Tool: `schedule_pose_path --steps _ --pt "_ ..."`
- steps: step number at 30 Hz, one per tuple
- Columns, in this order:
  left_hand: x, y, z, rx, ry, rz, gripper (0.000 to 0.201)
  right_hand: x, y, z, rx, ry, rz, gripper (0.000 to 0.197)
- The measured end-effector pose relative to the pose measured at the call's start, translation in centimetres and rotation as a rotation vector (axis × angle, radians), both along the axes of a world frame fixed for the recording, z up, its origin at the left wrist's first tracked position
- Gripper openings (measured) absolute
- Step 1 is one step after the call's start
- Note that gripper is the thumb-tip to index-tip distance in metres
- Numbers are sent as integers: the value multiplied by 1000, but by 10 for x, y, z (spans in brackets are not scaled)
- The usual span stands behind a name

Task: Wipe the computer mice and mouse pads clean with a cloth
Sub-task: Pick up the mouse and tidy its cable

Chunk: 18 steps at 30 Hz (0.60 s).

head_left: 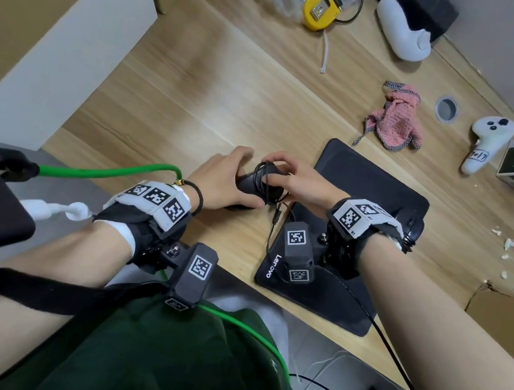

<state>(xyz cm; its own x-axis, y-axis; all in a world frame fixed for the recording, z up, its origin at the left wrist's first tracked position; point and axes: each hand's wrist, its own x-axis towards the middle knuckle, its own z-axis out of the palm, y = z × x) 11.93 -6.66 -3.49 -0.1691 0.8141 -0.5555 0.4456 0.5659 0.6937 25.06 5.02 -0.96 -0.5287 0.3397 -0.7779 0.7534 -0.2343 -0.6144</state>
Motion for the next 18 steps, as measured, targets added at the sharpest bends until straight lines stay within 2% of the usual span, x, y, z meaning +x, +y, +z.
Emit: schedule_pose_path --steps 4,7,11,13,15,18 --pt "-2 -2 1 65 -56 -84 78 6 -5 -4 -55 8 -133 33" --pt "-3 2 1 160 -232 -79 71 3 -5 -2 -104 36 -207 35" --pt "-1 5 7 270 -402 -81 58 -1 -3 8 -139 74 -234 22" --pt "-1 8 9 262 -424 -39 52 -1 0 10 -127 78 -231 22" --pt "-3 10 10 221 -410 27 48 2 2 9 -113 75 -241 32" --pt "-6 13 11 176 -398 92 43 8 5 10 -249 122 -383 36"
